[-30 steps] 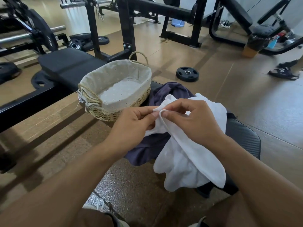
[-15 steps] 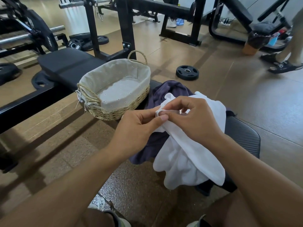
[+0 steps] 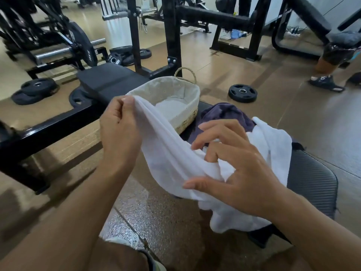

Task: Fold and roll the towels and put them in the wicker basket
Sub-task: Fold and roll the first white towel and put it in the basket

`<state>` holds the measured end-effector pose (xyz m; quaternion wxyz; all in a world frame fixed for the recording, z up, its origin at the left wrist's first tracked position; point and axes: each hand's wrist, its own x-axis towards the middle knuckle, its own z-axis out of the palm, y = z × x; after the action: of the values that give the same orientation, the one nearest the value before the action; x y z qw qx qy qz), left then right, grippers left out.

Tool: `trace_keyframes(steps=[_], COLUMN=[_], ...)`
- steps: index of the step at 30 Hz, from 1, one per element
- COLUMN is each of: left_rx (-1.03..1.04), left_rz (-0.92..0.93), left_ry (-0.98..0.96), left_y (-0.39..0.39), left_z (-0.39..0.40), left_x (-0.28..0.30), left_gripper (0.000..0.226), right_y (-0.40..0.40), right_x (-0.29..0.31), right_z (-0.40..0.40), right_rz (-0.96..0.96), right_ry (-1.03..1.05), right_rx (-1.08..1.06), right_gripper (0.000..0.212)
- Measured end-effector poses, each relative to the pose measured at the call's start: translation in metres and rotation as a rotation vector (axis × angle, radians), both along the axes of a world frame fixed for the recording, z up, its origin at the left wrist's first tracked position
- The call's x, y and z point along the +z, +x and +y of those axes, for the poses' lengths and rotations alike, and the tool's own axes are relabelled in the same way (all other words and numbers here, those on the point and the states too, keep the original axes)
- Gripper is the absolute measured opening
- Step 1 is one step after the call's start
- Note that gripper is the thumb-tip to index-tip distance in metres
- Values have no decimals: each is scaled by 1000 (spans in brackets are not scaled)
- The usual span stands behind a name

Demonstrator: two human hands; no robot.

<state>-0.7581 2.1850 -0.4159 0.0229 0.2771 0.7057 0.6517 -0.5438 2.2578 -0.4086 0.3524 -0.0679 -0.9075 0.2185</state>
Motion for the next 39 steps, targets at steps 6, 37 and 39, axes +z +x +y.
trace_keyframes(steps=[6, 37, 39], left_rx=[204, -390, -530], left_rz=[-94, -201, -300], left_ry=[6, -332, -263], left_y=[-51, -55, -36], left_z=[-9, -37, -25], left_x=[-12, -43, -35], left_gripper=[29, 27, 29], right_y=[3, 48, 58], right_x=[-6, 8, 13], right_z=[10, 68, 70], right_rz=[-135, -208, -58], right_ry=[-124, -1272, -1502], right_rx=[61, 221, 514], right_gripper=[49, 41, 27])
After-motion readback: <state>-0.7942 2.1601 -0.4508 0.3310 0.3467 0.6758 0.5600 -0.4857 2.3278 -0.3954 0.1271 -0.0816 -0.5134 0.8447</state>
